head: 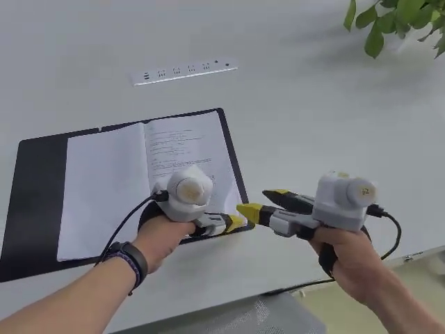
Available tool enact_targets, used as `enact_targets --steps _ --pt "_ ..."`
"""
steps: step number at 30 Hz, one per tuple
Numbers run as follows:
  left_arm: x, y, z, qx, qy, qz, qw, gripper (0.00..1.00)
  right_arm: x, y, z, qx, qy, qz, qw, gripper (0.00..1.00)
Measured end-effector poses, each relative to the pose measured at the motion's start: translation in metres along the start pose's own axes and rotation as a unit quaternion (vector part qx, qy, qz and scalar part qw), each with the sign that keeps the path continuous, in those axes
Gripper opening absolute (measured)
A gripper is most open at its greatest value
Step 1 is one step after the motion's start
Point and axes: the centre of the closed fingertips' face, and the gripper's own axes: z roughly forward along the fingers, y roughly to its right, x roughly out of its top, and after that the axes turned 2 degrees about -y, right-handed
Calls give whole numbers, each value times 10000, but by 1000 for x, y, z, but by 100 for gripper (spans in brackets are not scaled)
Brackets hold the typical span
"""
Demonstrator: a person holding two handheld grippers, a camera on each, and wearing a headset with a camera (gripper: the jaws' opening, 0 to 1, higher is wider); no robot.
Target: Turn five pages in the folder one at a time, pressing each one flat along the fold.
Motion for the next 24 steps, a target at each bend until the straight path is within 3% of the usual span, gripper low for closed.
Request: enact_targets --steps 12,24 --pt "0 0 1 7 23 7 10000 68 -3 5 47 339 -183 421 9984 44" --pt "1 1 1 -2 45 0 10000 69 -7 13 55 444 -255 636 9967 38"
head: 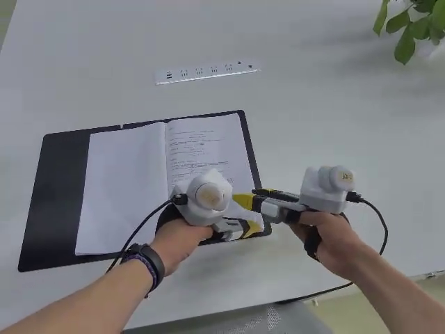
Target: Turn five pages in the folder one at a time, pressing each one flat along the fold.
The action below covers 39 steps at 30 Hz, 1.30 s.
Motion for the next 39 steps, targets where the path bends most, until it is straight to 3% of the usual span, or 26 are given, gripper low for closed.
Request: enact_targets --steps 2,8,14,20,25,32,39 --pt "0 0 0 -9 6 4 10000 69 2 -2 -1 121 96 111 9998 34" --pt "1 2 -2 -44 -19 -86 10000 71 -3 2 -4 107 114 297 9994 29" --pt "-1 7 -15 -139 -70 -54 9999 75 -16 -3 -7 209 44 442 9988 18" --pt "0 2 -31 -36 -15 -52 10000 76 -24 -9 -7 239 -3 488 9985 7" --pt "-2 -2 -40 50 38 -160 9999 77 -21 -11 -8 249 90 530 9982 1" --pt "-7 -7 -63 192 74 -222 9995 77 -15 -20 -10 316 94 549 9979 0" --pt "-19 -25 -88 439 179 -427 9980 77 -10 -25 -14 337 102 522 9980 0"
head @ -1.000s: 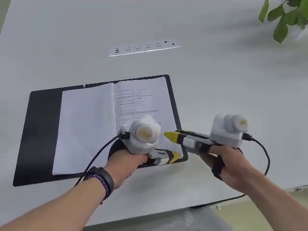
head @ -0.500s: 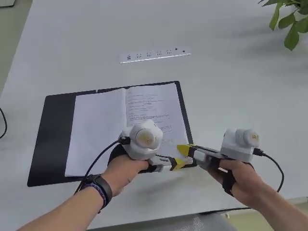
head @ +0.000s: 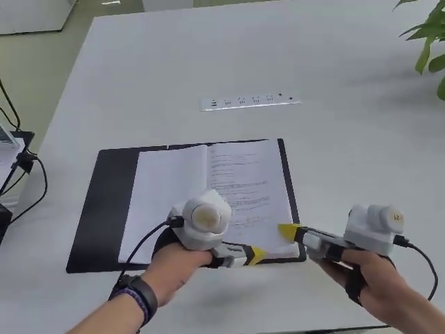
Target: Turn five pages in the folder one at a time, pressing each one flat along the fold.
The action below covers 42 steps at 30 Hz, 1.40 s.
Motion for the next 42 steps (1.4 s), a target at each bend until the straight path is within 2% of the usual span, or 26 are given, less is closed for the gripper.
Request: enact_targets --steps 3,10,19,23,31,33,38,42 --pt "-2 -8 -9 89 83 -109 9999 77 1 -4 2 -17 -6 -27 10000 0" --pt "-6 -20 -33 292 258 -261 9989 77 11 -25 8 118 135 -113 9998 0" --pt "-14 -40 -68 624 500 -509 9955 77 26 -62 23 384 215 -375 9983 0" --pt "-20 -52 -88 791 608 -658 9928 77 31 -84 38 550 231 -448 9972 0" --pt "-35 -79 -130 1168 782 -808 9868 77 26 -142 79 966 -72 -956 9907 0" --pt "-39 -86 -140 1276 881 -933 9835 77 23 -150 90 1017 -152 -998 9897 0" --pt "-48 -98 -160 1431 971 -1023 9796 77 8 -171 111 1168 -391 -1085 9864 0" --pt "-55 -104 -171 1496 1019 -1076 9776 77 -3 -177 126 1206 -525 -1080 9854 0"
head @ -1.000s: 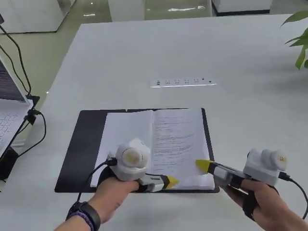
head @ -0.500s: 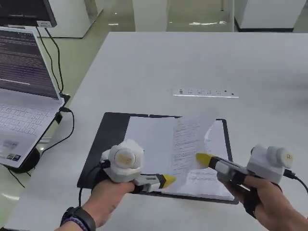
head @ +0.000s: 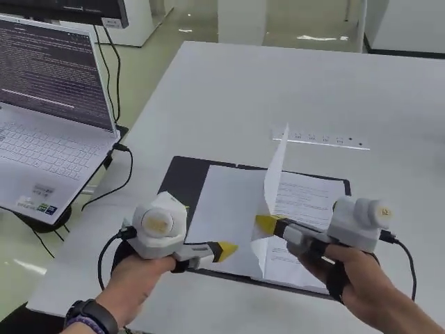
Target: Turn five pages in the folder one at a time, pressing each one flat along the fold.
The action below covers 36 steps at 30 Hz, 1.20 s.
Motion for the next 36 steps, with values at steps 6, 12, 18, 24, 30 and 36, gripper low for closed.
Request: enact_targets --steps 6,12,18,24,30,36 --pt "-12 -12 -11 31 -46 -12 10000 77 -7 -6 20 45 -182 -4 9998 0" --pt "-22 -26 -22 110 -70 -77 9999 78 -13 -2 37 34 -323 54 9995 0" --pt "-28 -40 -31 213 -68 -138 9997 78 -27 3 59 5 -539 139 9985 0" --pt "-34 -48 -38 305 -43 -246 9992 78 -40 7 79 -4 -732 234 9970 0" --pt "-40 -50 -41 355 -54 -324 9988 78 -48 13 90 -23 -828 314 9961 0" --pt "-45 -51 -43 365 -60 -404 9985 78 -59 22 99 -57 -968 416 9944 0"
